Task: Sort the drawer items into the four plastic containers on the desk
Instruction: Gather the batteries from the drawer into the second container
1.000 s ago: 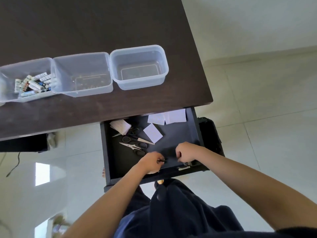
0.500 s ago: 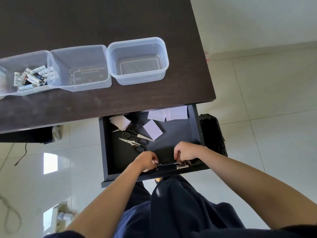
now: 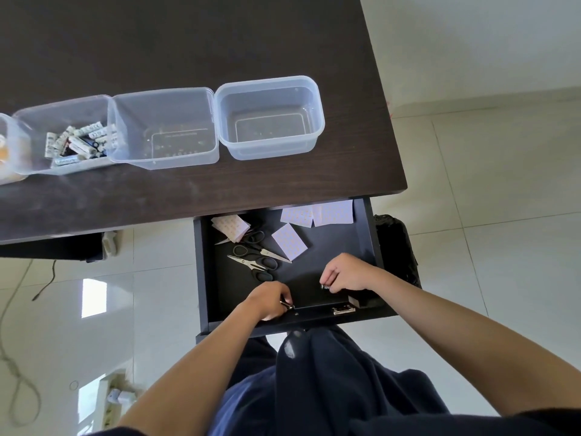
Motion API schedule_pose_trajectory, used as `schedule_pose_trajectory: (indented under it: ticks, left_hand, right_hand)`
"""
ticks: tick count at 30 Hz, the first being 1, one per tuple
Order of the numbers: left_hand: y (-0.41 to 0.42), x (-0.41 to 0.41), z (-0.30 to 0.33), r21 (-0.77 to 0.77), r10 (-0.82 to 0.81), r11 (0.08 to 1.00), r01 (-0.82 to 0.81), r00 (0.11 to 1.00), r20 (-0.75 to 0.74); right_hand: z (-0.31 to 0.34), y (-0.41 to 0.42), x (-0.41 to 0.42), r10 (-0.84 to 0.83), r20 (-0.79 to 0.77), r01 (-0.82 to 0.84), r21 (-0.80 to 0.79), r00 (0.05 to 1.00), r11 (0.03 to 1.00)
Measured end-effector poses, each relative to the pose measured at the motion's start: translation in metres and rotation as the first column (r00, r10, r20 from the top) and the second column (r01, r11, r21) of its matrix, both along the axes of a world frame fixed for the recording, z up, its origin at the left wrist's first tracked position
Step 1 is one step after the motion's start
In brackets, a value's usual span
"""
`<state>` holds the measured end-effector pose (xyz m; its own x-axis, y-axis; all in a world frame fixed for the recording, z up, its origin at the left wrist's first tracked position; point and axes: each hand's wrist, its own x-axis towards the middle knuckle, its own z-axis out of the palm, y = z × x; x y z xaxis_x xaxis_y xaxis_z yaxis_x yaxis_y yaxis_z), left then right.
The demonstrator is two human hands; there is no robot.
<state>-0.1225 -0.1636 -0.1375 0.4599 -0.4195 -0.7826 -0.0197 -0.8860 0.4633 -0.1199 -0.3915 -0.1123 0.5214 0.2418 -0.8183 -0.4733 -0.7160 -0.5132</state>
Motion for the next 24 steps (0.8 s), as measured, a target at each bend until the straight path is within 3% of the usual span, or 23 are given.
schedule_pose_trajectory:
  ticks: [6,13,17,22,24]
  left_hand:
    - [0.012,0.007,0.020,-0.143,0.257,0.959,-0.244,0.963,0.080]
    - [0.074,0.057,0.085,-0.380,0.528,0.827,-0.414,0.804,0.275]
    - [0.140,0.099,0.124,-0.471,0.643,0.754,-0.458,0.662,0.385]
    - [0.228,0.159,0.164,-0.568,0.763,0.645,-0.511,0.389,0.516]
    - [0.258,0.185,0.172,-0.561,0.764,0.639,-0.527,0.350,0.542]
  right_hand:
    - [0.022,0.016,0.014,-0.081,0.122,0.081,0.002,0.989,0.997]
    - [0.075,0.100,0.060,-0.156,0.392,0.115,0.127,0.907,0.985]
    - [0.114,0.170,0.104,-0.195,0.559,0.094,0.206,0.806,0.974]
    - [0.151,0.262,0.171,-0.241,0.706,0.074,0.259,0.666,0.963]
    - [0.158,0.293,0.197,-0.242,0.744,0.074,0.252,0.623,0.965]
